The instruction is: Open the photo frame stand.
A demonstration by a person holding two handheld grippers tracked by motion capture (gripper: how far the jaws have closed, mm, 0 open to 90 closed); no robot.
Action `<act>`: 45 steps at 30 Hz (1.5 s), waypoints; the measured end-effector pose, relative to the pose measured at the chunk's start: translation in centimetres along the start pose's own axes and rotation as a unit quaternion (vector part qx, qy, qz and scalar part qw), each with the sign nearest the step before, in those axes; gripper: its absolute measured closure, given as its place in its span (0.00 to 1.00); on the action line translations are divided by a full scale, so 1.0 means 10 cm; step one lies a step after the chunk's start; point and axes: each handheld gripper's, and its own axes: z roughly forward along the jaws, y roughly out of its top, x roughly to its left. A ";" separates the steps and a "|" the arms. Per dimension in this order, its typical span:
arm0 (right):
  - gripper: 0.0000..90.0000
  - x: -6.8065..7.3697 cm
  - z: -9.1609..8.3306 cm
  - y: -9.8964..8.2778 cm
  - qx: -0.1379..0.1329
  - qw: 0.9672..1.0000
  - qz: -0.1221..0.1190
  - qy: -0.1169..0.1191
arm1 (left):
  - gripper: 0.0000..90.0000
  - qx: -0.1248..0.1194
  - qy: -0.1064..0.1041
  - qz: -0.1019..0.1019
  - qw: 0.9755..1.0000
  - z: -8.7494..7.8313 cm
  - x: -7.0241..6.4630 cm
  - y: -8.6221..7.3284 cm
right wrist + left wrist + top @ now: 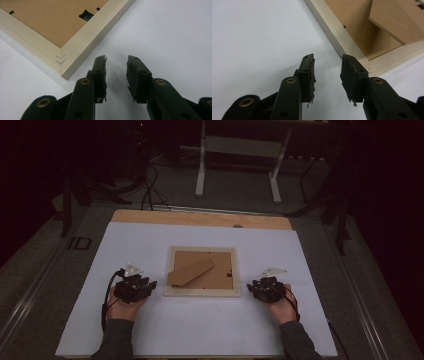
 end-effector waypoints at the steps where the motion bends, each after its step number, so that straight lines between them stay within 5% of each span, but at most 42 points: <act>1: 0.76 0.00 0.00 0.00 0.000 1.000 0.000 0.000 | 0.70 -0.004 -0.011 -0.002 1.000 -0.02 0.02 0.01; 12: 0.74 -0.01 0.00 -0.02 0.002 1.000 0.003 0.002 | 0.66 -0.014 -0.038 0.008 0.999 -0.08 0.00 0.08; 23: 0.73 -0.05 -0.03 -0.07 -0.001 1.000 0.018 0.004 | 0.61 -0.020 -0.056 -0.003 0.998 -0.11 -0.03 0.22; 45: 0.72 -0.05 -0.02 -0.08 -0.002 1.000 0.019 0.009 | 0.52 0.001 -0.074 0.036 0.997 0.07 -0.20 0.63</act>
